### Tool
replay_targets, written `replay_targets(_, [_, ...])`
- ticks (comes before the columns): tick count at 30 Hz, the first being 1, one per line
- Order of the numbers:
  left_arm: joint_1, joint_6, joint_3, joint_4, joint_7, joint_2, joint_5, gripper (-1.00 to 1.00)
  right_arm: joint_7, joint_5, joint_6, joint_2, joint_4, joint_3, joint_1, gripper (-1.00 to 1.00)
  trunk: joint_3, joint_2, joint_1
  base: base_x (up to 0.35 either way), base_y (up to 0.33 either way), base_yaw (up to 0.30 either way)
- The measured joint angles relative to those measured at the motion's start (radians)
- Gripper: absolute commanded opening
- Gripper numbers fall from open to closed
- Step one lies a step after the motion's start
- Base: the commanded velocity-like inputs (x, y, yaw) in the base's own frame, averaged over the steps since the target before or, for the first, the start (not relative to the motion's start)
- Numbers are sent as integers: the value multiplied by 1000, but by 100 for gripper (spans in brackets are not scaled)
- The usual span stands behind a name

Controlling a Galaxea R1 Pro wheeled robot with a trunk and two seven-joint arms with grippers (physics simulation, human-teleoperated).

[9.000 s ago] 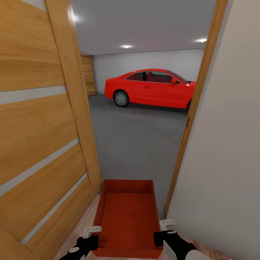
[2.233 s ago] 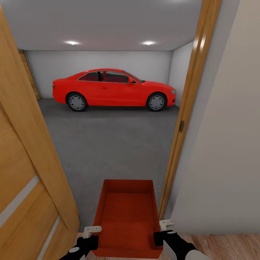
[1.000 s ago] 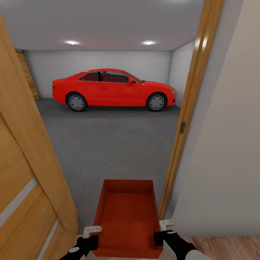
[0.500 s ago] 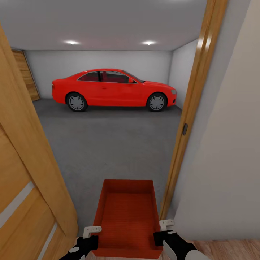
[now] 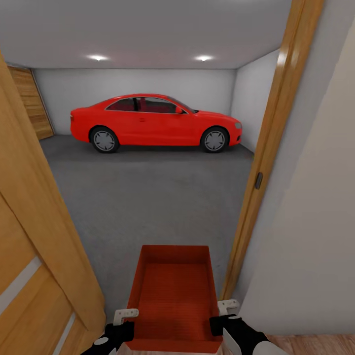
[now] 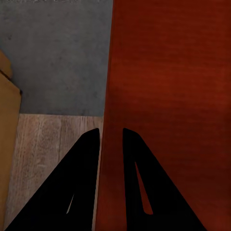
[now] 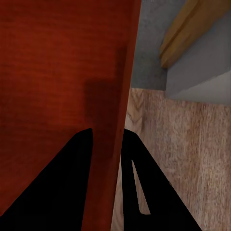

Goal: Move the two storage containers from the living room to the garage. In the garage, place one container on the floor and stack the other container on top of it (either order is fine).

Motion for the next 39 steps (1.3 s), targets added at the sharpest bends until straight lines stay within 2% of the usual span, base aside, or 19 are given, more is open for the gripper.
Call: replay_targets(39, [0, 0, 0, 0, 0, 0, 0, -100, 0, -1, 0, 0, 0, 1, 0, -100, 0, 0, 0, 8, 21, -6])
